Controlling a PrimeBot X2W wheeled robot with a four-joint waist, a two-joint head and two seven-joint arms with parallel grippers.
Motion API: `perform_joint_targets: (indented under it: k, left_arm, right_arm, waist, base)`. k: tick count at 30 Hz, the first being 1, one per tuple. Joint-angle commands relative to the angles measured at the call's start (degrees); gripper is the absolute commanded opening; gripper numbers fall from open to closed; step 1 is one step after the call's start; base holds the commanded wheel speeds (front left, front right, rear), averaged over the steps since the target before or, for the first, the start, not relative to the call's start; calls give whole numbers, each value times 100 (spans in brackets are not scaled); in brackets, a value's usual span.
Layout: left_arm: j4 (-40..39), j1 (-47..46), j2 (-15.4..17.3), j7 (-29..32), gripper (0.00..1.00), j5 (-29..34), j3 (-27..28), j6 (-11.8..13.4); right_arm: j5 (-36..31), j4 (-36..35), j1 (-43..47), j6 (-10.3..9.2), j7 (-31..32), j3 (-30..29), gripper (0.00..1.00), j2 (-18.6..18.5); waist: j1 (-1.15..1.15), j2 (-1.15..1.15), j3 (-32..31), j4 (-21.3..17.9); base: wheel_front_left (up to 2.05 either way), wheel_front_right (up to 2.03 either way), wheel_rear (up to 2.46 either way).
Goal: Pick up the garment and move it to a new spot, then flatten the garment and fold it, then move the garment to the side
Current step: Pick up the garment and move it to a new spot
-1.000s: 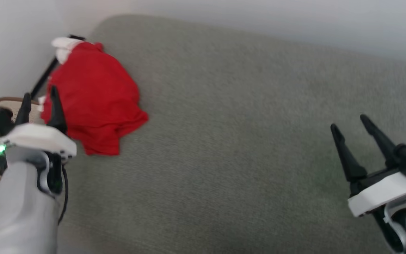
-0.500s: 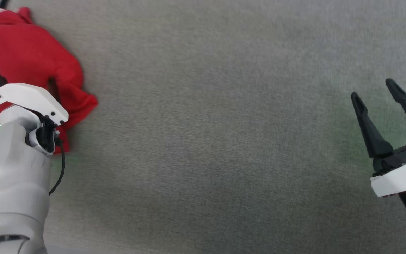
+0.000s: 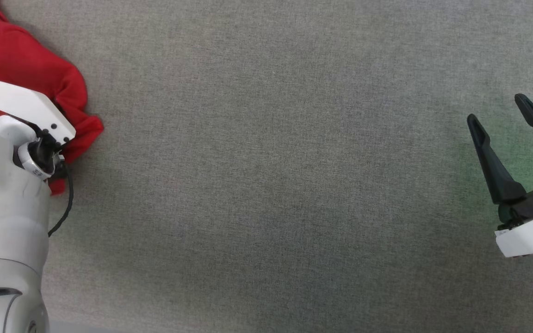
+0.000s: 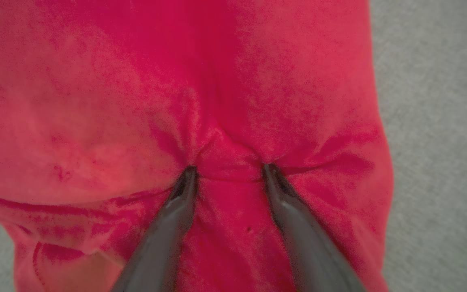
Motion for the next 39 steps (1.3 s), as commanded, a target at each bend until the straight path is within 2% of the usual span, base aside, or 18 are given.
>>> perform_joint_targets:
  k: [1, 10, 16, 22, 31, 39]
  left_arm:
    - [308, 350, -309, 116, 0, 5, -85, -68]
    - [-18, -295, 409, -827, 0, 108, -155, -530]
    - [-204, -534, 684, -1348, 0, 364, -423, -816]
    - [-489, -723, 862, -1548, 0, 588, -723, -985]
    - [-1291, -708, 891, -1181, 0, 595, -1100, -1157]
    - [-3008, -253, 950, -211, 0, 333, -1495, -1191]
  right_arm:
    - [-5, -20, -59, -2, 12, -20, 100, 13]
    - [-53, 206, -6, -2, -172, -144, 100, 189]
    - [-104, 478, 34, -2, -371, -167, 100, 436]
    - [-172, 692, 137, -2, -525, -149, 100, 704]
    - [-248, 882, 205, -2, -678, -273, 100, 1024]
    - [-337, 1044, 265, -2, -854, -489, 100, 1279]
  waist:
    - [0, -1, -16, 16]
    - [0, -1, -442, 175]
    - [0, -1, -895, 261]
    - [0, -1, -1354, 348]
    - [0, -1, -1763, 387]
    - [0, -1, -2047, 129]
  base:
    - [0, 0, 0]
    - [0, 0, 0]
    - [0, 0, 0]
    - [0, 0, 0]
    - [0, 0, 0]
    - [0, 0, 0]
